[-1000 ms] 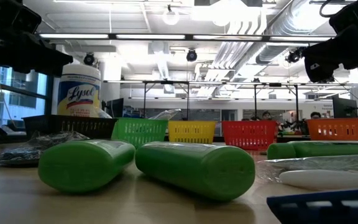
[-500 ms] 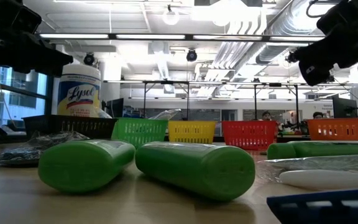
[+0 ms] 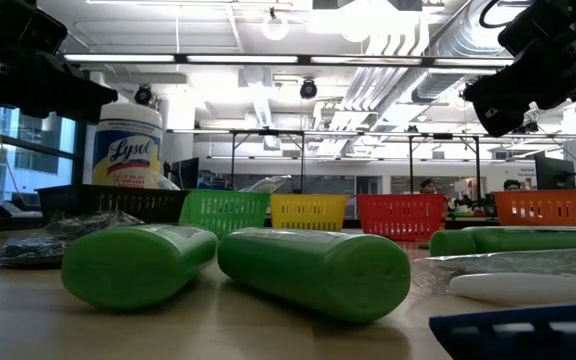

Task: Pick & Place Travel size toiletries
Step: Put the black hair comb into the red bin

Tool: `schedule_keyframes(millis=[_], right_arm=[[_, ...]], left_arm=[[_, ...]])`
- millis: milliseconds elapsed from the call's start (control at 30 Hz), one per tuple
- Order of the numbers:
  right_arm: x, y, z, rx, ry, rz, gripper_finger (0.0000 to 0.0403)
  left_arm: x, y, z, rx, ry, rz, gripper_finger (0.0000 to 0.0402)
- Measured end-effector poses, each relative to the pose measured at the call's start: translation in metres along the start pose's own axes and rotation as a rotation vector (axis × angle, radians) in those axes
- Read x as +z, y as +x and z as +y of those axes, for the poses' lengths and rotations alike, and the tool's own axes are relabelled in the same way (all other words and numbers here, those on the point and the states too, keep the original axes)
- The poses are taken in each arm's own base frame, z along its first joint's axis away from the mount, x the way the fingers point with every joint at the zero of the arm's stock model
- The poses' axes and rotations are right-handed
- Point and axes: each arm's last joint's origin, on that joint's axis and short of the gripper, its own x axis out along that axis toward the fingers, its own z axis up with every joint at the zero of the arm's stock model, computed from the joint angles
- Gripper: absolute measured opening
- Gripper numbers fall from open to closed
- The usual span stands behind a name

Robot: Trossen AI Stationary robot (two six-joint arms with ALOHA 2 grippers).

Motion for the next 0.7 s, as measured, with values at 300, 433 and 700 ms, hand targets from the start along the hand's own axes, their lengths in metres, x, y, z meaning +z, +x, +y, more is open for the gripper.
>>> schedule_keyframes(millis=[300,433,700], right_arm=[[0.0,0.0001,-0.0001,-0.003,-0.023,0.0,0.0009],[-0.0002,0.0001,-0.0001,-0.001,-0.03,0.001,0.0009],[-0.0001,0.0001,0.0001,0.003,-0.03,0.0,0.0009]], left_arm=[[0.0,0.0,-0.0001,-0.001,0.002,0.0,0.0],[0.0,0.0,0.0,0.0,0.002,0.0,0.0],[0.0,0.0,0.0,-0.002,0.001,0.0,0.0]])
